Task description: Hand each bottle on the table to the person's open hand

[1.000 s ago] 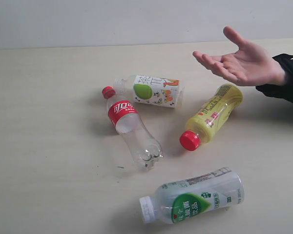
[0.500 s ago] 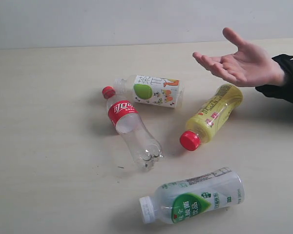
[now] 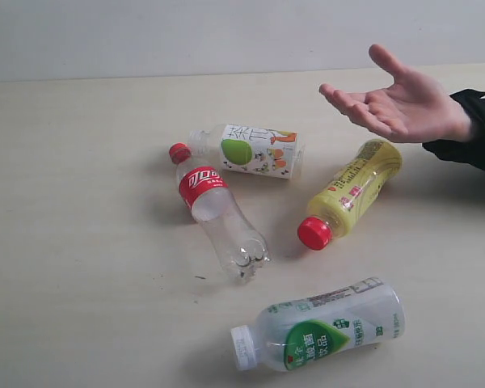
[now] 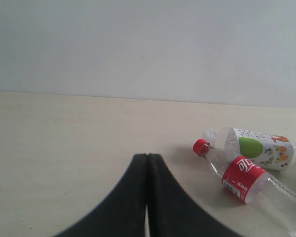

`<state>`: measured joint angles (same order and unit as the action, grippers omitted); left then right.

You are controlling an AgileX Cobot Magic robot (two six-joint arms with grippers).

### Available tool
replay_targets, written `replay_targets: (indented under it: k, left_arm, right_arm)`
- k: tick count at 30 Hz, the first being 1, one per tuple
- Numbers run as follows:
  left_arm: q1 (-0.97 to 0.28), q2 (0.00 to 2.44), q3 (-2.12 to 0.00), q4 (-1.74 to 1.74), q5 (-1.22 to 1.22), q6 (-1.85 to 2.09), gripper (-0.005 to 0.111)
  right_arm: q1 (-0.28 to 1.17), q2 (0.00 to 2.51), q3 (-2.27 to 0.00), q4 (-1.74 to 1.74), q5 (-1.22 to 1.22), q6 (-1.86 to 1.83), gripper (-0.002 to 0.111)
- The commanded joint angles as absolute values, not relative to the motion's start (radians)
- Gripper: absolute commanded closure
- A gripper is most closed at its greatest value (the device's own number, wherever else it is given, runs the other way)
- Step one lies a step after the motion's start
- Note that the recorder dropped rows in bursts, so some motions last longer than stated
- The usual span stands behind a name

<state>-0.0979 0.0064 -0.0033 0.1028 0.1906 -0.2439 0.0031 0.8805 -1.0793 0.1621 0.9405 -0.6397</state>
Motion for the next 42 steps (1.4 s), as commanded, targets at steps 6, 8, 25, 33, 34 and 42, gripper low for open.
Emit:
replay_targets:
  k: [6, 8, 25, 33, 34, 42]
  left_arm:
    - [-0.104, 0.000, 0.000, 0.098, 0.185, -0.243, 0.107]
    - [-0.104, 0.000, 0.000, 0.098, 0.185, -0.243, 0.107]
    - [-0.104, 0.000, 0.000, 0.098, 0.185, -0.243, 0.107]
    - [-0.104, 0.000, 0.000, 0.098, 0.185, -0.243, 0.107]
    - [-0.104, 0.000, 0.000, 0.098, 0.185, -0.243, 0.107]
    - [-0.104, 0.000, 0.000, 0.098, 0.185, -0.243, 0.107]
  right_arm:
    - [0.091, 1.072, -1.213, 0.312, 1.221, -1.079, 0.108]
    - [0.178, 1.072, -1.206, 0.274, 1.221, -1.079, 0.107]
    - [0.613, 1.083, -0.826, 0.196, 1.121, -1.111, 0.097]
    - [0.711, 1.206, -0.824, 0.145, 1.096, -1.005, 0.092]
    - [0.722, 1.232, -0.824, 0.137, 1.092, -0.984, 0.087]
    - [0.733, 1.348, -0.824, 0.122, 1.030, -0.879, 0.051]
